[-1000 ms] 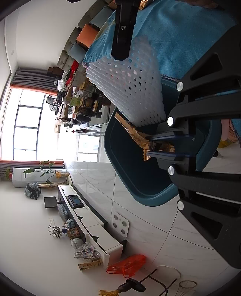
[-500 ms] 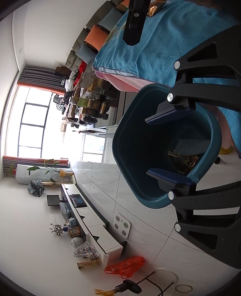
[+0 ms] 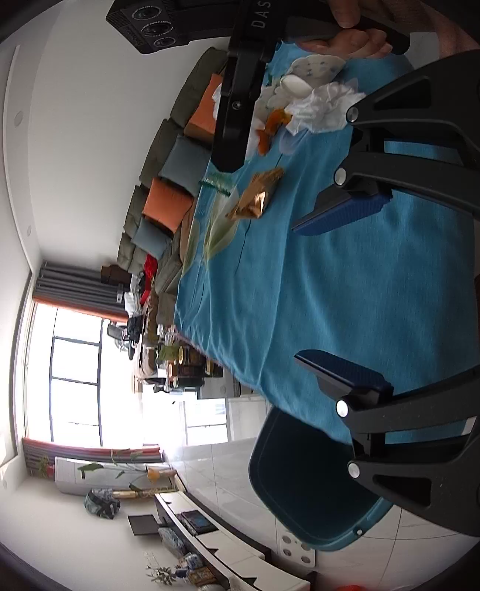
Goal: Collect trash
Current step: 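Open the left gripper to drop the wrapper while the right gripper releases the foam net, then grasp the white tissue with the left gripper while the right gripper grasps the dotted paper cup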
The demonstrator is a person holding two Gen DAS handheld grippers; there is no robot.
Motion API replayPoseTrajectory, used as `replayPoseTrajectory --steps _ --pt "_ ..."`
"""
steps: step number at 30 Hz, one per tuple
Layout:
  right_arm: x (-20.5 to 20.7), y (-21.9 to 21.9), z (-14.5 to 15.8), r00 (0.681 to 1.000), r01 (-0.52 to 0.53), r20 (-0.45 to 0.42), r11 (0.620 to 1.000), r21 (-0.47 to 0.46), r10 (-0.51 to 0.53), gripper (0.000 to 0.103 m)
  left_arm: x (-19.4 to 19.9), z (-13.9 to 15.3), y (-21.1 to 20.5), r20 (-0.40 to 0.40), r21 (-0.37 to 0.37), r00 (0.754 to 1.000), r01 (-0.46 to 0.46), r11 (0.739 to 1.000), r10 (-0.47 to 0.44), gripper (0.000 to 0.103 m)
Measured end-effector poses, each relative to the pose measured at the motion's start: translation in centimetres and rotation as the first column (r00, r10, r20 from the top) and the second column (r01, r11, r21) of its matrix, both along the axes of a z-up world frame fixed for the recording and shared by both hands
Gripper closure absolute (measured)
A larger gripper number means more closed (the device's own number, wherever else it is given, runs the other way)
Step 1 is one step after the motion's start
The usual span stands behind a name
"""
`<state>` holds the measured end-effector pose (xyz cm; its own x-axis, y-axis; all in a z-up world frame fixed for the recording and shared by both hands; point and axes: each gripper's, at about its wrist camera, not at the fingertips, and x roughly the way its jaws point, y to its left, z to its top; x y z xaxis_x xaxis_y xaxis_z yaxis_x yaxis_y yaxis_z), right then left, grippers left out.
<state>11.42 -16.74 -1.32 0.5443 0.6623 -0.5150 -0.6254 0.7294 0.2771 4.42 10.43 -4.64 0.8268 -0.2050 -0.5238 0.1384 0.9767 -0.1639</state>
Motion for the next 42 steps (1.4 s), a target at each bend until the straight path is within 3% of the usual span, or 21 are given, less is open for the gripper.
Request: replayPoseTrajectory --steps 8,18,23,31,37,40,42 --pt "-2.4 -9.3 -1.0 0.978 0.207 -0.015 0.978 0.009 -0.207 0.063 -0.4 -0.8 -9.1 -0.017 0.008 0.972 0.235 0.972 -0.235 0.036" --pt "-5.0 -18.4 -3.4 0.899 0.433 -0.068 0.901 0.006 -0.432 0.062 0.1 -2.4 -14.5 -0.084 0.010 0.919 0.387 0.922 -0.385 0.029" --pt "-6.3 -20.9 -4.9 0.877 0.470 -0.121 0.882 0.019 -0.465 0.062 0.5 -3.0 -15.6 -0.117 0.006 0.907 0.408 0.913 -0.405 0.029" --pt "-7.0 -21.7 -6.7 0.880 0.451 -0.203 0.889 0.071 -0.430 0.062 1.0 -4.1 -16.5 -0.168 -0.008 0.891 0.426 0.905 -0.422 0.029" --pt "-7.0 -21.0 -7.1 0.892 0.422 -0.223 0.901 0.101 -0.393 0.065 1.0 -4.4 -17.2 -0.180 0.003 0.886 0.435 0.900 -0.427 0.037" --pt "-7.0 -20.7 -7.1 0.897 0.409 -0.229 0.906 0.111 -0.377 0.077 0.9 -4.4 -17.5 -0.184 0.002 0.880 0.447 0.895 -0.439 0.047" --pt "-6.9 -20.6 -7.1 0.900 0.403 -0.229 0.908 0.114 -0.371 0.081 1.0 -4.4 -17.5 -0.188 -0.009 0.874 0.455 0.890 -0.449 0.062"
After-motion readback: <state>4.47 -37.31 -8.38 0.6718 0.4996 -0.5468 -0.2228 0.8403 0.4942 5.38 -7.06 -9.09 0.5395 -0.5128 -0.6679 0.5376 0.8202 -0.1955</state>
